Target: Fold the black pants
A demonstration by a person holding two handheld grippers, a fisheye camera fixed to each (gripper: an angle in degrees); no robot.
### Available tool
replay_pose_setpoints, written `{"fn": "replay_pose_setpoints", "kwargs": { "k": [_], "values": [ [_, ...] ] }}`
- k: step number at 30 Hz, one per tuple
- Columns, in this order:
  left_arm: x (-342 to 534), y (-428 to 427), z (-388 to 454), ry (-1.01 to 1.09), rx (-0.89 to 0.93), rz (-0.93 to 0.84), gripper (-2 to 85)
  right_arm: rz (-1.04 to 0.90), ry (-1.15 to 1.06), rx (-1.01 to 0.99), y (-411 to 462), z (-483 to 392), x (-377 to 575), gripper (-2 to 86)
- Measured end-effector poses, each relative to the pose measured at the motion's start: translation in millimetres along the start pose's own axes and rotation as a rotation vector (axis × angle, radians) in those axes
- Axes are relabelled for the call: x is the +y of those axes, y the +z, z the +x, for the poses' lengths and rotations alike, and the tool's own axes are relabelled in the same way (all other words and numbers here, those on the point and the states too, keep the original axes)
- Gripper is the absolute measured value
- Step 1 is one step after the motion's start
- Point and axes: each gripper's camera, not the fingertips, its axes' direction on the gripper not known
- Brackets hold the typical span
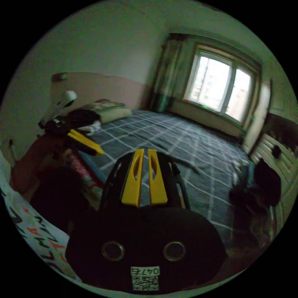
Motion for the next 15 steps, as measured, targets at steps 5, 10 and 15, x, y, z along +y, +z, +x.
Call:
{"fn": "replay_pose_setpoints", "kwargs": {
  "k": [5, 10, 15],
  "values": [
    [-54.3, 48.7, 77.4, 0.040, -0.023, -0.104, -0.8, -0.058, 0.110, 0.403, -68.7, 212.4, 52.4, 4.0],
    [-105.4, 101.6, 132.6, 0.008, -0.039, -0.203, -0.8, -0.147, 0.192, 0.513, -113.1, 403.7, 71.2, 6.2],
    [-131.7, 135.1, 176.8, -0.021, -0.053, -0.227, -0.8, -0.417, 0.174, 0.573, -117.3, 560.6, 86.5, 5.5]
  ]
}}
